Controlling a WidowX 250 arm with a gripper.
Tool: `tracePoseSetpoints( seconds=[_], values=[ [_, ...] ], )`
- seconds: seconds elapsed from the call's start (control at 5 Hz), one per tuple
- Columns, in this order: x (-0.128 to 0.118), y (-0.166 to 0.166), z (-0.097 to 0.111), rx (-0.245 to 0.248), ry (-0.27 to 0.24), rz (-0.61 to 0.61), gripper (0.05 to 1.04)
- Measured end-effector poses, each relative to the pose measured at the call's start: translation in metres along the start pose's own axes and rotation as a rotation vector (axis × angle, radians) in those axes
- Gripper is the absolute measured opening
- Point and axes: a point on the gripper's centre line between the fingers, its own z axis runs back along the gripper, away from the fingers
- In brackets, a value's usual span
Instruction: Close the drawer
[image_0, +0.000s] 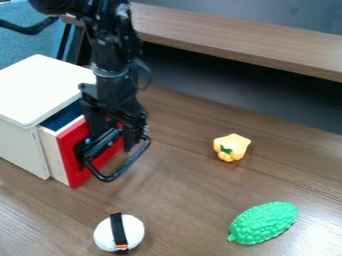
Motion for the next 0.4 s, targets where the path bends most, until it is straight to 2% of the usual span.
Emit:
tracePoseSetpoints(
  seconds=[0.4],
  values=[
    [-0.0031,0.0259,0.0012,0.048,0.013,0.024,0.999]
  ],
)
